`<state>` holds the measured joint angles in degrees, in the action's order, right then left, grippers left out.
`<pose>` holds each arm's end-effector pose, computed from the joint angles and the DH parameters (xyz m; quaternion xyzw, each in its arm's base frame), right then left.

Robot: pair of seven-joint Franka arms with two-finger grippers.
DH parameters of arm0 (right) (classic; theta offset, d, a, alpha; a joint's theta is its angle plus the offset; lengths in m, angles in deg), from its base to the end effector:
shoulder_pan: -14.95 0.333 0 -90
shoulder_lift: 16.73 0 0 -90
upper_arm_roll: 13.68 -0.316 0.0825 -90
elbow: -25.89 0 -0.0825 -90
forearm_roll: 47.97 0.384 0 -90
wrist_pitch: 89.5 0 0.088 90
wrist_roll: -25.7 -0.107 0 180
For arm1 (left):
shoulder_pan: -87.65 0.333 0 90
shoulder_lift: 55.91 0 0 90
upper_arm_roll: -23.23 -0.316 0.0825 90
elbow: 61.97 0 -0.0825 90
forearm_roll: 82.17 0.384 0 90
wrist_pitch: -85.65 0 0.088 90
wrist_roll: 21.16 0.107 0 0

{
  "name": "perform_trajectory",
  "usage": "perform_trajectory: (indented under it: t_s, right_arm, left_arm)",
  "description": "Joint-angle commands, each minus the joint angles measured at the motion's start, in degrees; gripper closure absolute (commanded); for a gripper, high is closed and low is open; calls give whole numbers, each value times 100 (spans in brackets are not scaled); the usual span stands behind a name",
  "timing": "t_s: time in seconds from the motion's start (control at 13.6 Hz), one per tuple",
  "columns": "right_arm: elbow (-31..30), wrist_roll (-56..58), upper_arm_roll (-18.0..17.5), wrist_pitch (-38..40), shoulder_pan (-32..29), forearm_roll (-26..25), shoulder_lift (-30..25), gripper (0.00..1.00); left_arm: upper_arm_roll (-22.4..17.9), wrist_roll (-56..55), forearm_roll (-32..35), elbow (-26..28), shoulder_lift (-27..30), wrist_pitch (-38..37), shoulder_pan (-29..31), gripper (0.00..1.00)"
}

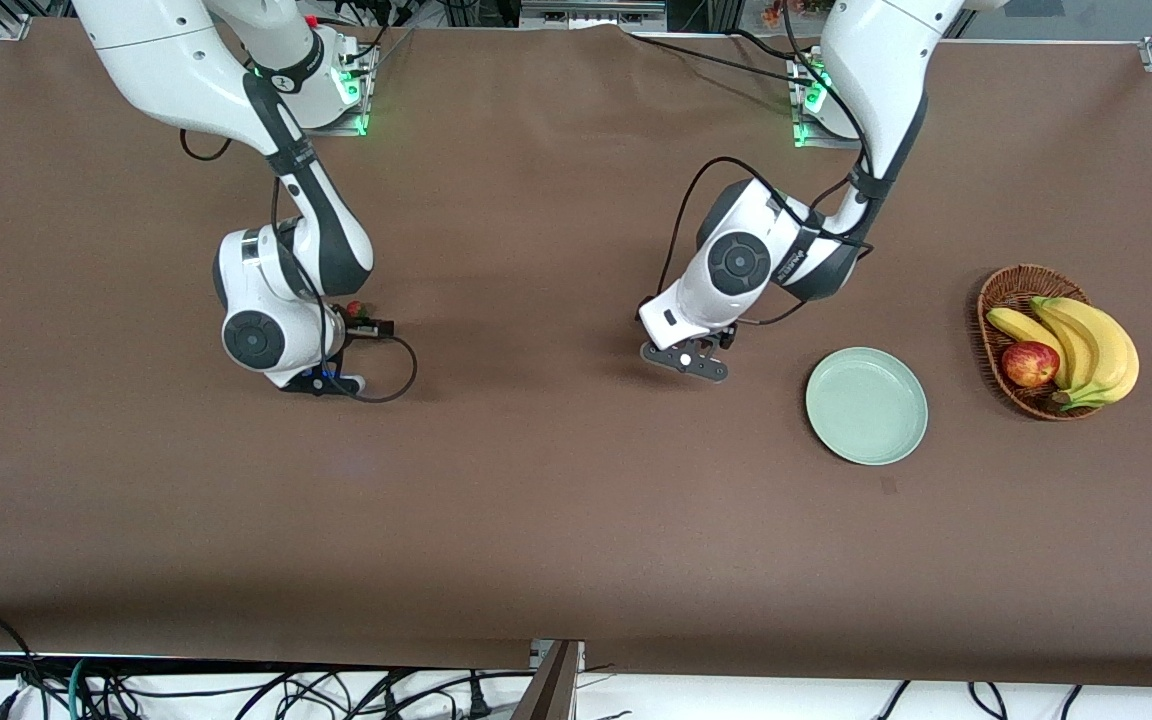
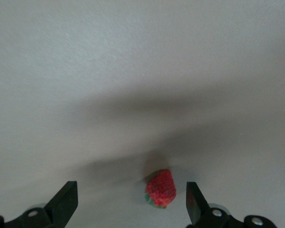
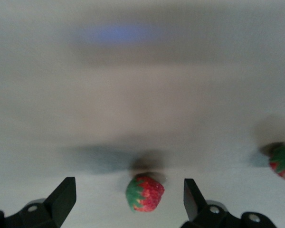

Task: Collect all strawberries into plate
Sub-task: 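Grasp a strawberry each with the left gripper and the right gripper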

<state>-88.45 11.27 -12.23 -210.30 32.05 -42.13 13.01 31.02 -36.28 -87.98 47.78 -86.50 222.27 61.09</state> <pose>0.5373 0.1553 0.1710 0.9788 -0.0236 -0.2024 0.0222 0.5147 -0.3491 0.2105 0.9898 -0.1209 -0.0568 0.0491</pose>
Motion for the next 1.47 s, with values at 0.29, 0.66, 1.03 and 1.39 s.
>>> perform_trajectory:
  t_s: [0.29, 0.66, 1.03, 1.39]
  right_arm:
    - [-730, 63, -154, -243, -155, -74, -495, 0]
    - [-730, 63, -154, -252, -164, -74, -505, 48]
    - [-687, 72, -154, -348, -190, -74, -434, 45]
    - [-678, 72, -154, -550, -199, -162, -364, 46]
  left_arm:
    - [-76, -825, -25, 389, 36, 577, -412, 0]
    - [-77, -825, 333, 372, -201, 717, -430, 0]
    - [-68, -825, 467, 363, -211, 761, -430, 61]
    - [-59, -755, 467, 302, -158, 359, -395, 93]
